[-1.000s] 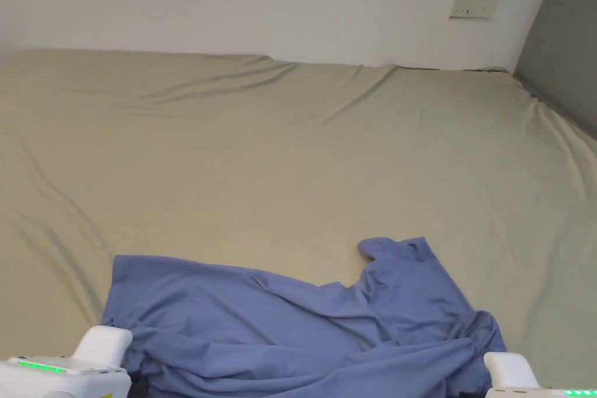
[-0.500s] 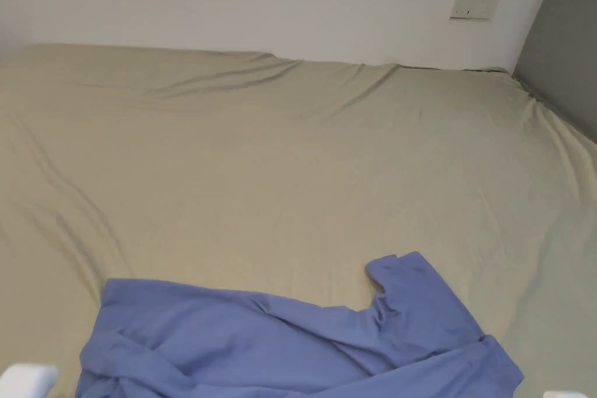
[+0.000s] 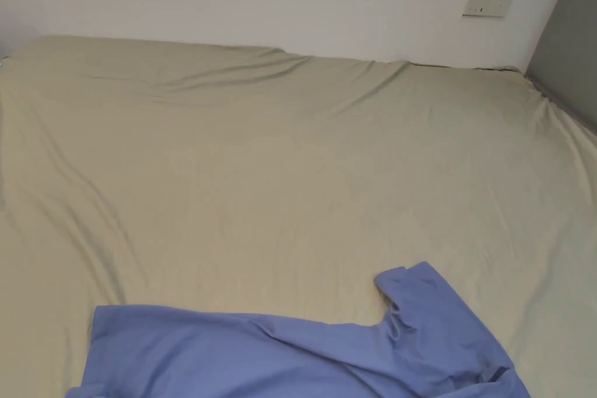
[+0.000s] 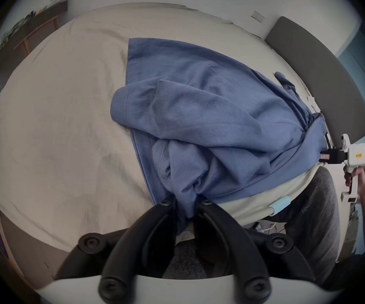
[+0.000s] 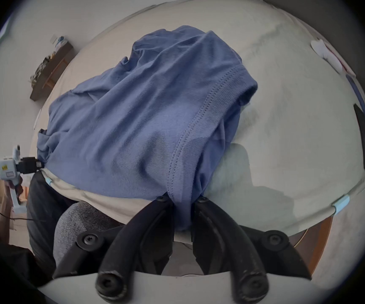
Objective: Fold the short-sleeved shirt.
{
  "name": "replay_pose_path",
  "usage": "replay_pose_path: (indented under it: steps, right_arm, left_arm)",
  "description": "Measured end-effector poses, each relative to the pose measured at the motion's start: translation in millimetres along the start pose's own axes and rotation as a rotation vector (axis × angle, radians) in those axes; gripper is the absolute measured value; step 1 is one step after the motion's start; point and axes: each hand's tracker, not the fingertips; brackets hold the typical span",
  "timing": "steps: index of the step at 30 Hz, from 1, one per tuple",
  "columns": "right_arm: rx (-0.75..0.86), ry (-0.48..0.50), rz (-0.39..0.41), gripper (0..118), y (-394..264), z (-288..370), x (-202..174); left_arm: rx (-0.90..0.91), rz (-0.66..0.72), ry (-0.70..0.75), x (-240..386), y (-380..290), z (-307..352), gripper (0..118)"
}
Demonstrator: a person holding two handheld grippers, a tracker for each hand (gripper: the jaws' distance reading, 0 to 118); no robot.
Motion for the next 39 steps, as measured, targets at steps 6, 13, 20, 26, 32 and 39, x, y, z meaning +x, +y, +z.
replay_pose_path:
  steps: [6,13,20,26,32,39]
  right_arm:
    - [0.004,-0.135,0.176,96,-18,11,1]
    - [0.163,-0.099,0.152,96,-1,52,-23]
    - [0.277,-0.13,0.083,96,61,67,0]
    - [0.27,-0.108,-0.007,96,162,25,24]
    - [0.006,-0.101,-0.049,82,212,-71,43]
    - [0.06,-0.11,0.004,0,194,-53,19]
  left_arm:
    - [0.224,0.077,-0.054,-7,45,43,86]
    - [0.276,0.067,0.072,-12,170,-10,93]
    - [0.116,-0.075,0.247,11,185,-82,70]
    - [0.149,-0.132,0.225,29,178,-63,8]
    - [0.166,-0.049,0.162,18,182,-55,6]
    - [0.182,-0.034,0.123,13,186,-43,6]
